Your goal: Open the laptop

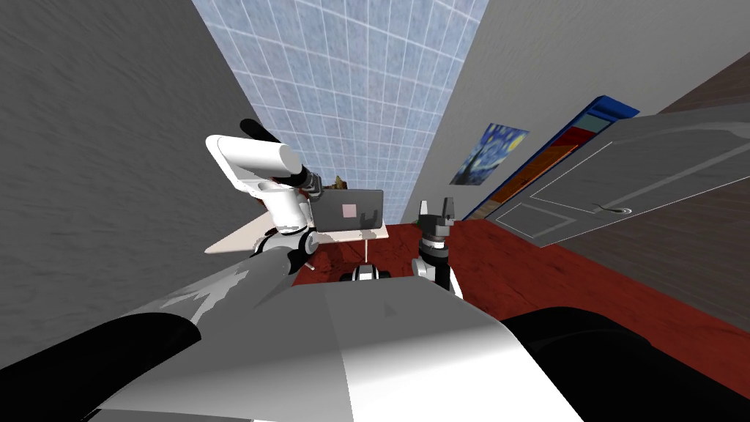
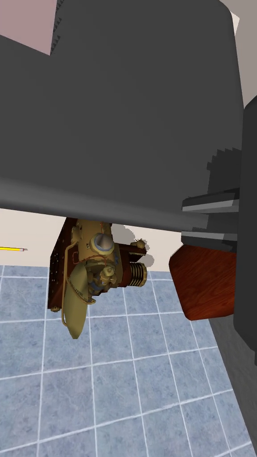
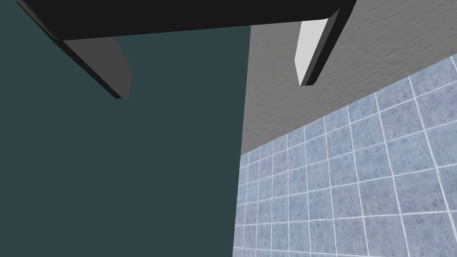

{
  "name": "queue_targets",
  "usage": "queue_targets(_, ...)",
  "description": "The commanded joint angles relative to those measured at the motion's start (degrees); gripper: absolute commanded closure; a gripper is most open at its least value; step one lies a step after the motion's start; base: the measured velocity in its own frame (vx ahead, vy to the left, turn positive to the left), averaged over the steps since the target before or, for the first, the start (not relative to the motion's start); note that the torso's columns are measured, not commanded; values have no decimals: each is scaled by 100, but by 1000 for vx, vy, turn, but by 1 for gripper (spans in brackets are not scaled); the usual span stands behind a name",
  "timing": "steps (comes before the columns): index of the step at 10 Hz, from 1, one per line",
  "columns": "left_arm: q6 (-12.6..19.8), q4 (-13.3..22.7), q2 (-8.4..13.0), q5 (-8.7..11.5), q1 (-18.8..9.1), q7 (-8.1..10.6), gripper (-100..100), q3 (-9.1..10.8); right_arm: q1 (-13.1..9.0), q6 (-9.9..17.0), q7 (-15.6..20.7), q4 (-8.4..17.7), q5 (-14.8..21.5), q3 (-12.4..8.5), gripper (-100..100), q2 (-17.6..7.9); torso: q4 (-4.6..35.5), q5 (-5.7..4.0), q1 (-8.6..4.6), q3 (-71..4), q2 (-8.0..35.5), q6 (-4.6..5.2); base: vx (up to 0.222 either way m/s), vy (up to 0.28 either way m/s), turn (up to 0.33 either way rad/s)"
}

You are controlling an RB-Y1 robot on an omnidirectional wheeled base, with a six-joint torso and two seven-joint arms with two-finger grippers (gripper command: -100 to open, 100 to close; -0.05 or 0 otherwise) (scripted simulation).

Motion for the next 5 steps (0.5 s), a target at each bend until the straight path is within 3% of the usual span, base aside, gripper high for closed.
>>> queue_targets(1,1,355,24,-36,-54,-32,100,49,0,0,0,0,0,0,0,0,-7,5,4,1,-1,-4,11,7,-5)
queue_targets(5,13,950,111,-209,-355,-116,100,198,0,0,0,0,0,0,0,0,-17,15,12,10,9,-13,6,8,-59)
